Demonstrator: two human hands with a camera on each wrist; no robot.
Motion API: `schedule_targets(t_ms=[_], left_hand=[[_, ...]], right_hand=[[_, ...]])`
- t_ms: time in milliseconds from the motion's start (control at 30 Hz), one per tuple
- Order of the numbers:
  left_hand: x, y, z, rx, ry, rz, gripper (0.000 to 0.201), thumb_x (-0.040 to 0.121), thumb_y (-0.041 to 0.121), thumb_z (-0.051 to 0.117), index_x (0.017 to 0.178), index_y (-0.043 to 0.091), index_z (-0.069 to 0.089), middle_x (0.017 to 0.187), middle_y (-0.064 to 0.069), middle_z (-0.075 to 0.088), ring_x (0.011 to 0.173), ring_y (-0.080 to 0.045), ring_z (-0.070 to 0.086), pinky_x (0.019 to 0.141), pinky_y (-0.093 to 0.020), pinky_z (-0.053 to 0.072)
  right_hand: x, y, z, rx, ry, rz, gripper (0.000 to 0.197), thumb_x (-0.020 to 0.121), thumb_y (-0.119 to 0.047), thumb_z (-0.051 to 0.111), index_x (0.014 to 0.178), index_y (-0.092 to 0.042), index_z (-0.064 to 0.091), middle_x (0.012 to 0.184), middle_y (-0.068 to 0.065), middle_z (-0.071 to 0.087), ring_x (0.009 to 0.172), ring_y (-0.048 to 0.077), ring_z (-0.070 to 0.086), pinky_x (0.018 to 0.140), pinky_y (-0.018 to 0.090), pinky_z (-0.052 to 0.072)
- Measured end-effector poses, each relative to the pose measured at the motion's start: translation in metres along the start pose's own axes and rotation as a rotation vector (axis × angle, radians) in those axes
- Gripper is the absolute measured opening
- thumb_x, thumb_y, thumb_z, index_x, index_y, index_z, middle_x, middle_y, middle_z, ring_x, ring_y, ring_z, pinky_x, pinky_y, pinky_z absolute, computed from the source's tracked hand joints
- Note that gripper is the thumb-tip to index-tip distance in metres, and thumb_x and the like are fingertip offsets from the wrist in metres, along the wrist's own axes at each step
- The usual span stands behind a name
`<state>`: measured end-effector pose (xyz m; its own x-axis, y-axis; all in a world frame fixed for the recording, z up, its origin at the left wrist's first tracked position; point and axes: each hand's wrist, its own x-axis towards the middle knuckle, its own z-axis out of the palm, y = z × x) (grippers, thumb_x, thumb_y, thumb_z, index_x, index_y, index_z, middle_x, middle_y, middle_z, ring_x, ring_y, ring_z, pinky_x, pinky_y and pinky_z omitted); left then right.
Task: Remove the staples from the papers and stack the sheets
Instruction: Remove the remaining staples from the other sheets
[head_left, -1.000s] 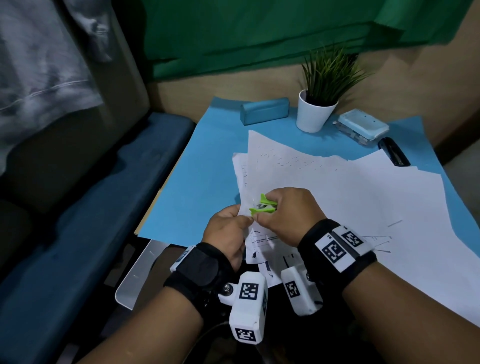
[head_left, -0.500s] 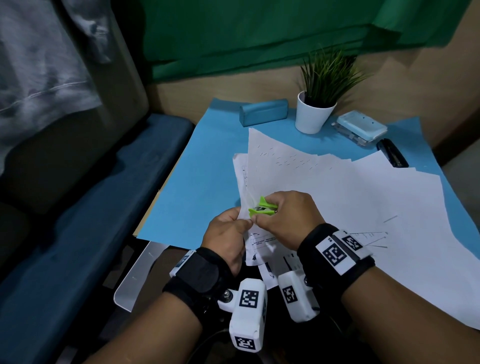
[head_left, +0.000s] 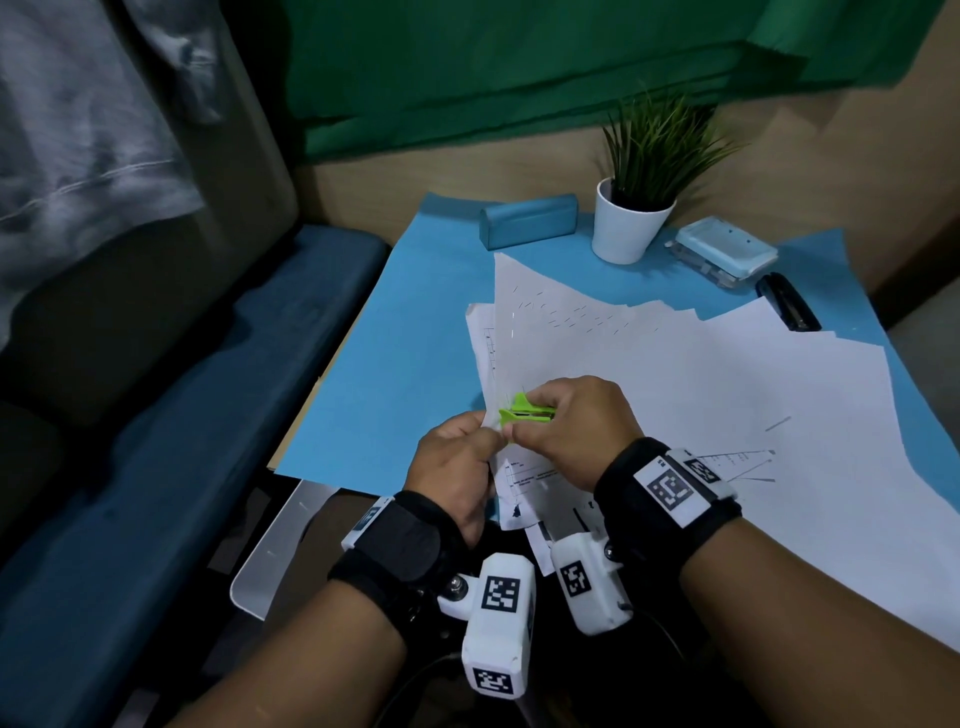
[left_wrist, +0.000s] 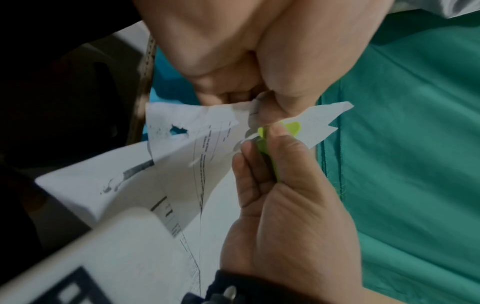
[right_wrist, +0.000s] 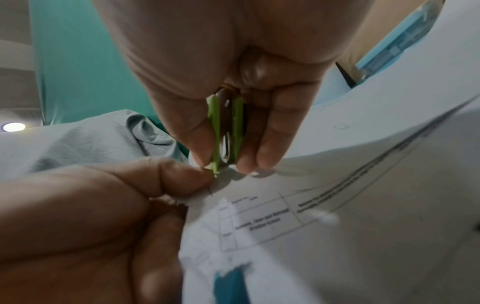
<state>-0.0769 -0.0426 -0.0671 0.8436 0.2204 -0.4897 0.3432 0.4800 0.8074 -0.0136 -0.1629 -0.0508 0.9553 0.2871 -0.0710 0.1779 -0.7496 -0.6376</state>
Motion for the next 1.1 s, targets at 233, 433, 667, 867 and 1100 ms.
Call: schedule_targets(t_ms=[233, 433, 667, 867, 1100], left_hand=[[0.006, -0.004, 0.007, -0.042, 0.188, -0.072, 0.015, 0.069, 0.004, 0.055, 0.068, 0.012, 0.067, 0.076, -0.017, 0.05, 0.071, -0.033, 0.038, 0.068, -0.046, 0.035], [0.004, 0.0, 0.011, -0.034, 0.226, -0.126, 0.02, 0.084, -0.008, 0.046, 0.088, 0.006, 0.059, 0.063, -0.008, 0.041, 0.048, -0.016, 0.03, 0.054, -0.028, 0.025], [0.008, -0.001, 0.003, -0.065, 0.227, -0.175, 0.016, 0.087, -0.006, 0.047, 0.08, 0.006, 0.054, 0.068, -0.015, 0.043, 0.06, -0.026, 0.037, 0.064, -0.041, 0.04], [0.014, 0.006, -0.002, 0.034, 0.147, -0.151, 0.018, 0.092, 0.003, 0.055, 0.075, 0.009, 0.052, 0.065, -0.01, 0.045, 0.045, -0.019, 0.035, 0.051, -0.028, 0.038], [0.026, 0.01, 0.001, 0.235, 0.104, -0.078, 0.021, 0.074, 0.012, 0.072, 0.085, 0.005, 0.057, 0.078, -0.02, 0.058, 0.057, -0.029, 0.054, 0.056, -0.043, 0.052]], right_hand=[[0.004, 0.009, 0.005, 0.401, -0.07, 0.181, 0.023, 0.065, -0.024, 0.08, 0.076, -0.005, 0.074, 0.067, 0.015, 0.07, 0.061, 0.02, 0.063, 0.073, 0.043, 0.058], [0.003, 0.015, 0.003, 0.789, -0.144, 0.339, 0.017, 0.076, 0.002, 0.076, 0.089, 0.011, 0.071, 0.07, 0.02, 0.065, 0.062, 0.025, 0.063, 0.065, 0.033, 0.058], [0.008, 0.021, -0.003, 1.026, -0.154, 0.462, 0.015, 0.083, -0.004, 0.071, 0.09, 0.008, 0.067, 0.075, 0.021, 0.066, 0.059, 0.022, 0.064, 0.06, 0.028, 0.058], [0.018, 0.045, -0.015, 0.991, -0.061, 0.553, 0.022, 0.083, -0.003, 0.071, 0.098, 0.013, 0.064, 0.075, 0.021, 0.065, 0.059, 0.022, 0.065, 0.058, 0.026, 0.058], [0.027, 0.048, -0.027, 0.81, -0.106, 0.529, 0.02, 0.079, -0.001, 0.076, 0.093, 0.008, 0.064, 0.075, 0.02, 0.067, 0.061, 0.027, 0.065, 0.062, 0.032, 0.059]])
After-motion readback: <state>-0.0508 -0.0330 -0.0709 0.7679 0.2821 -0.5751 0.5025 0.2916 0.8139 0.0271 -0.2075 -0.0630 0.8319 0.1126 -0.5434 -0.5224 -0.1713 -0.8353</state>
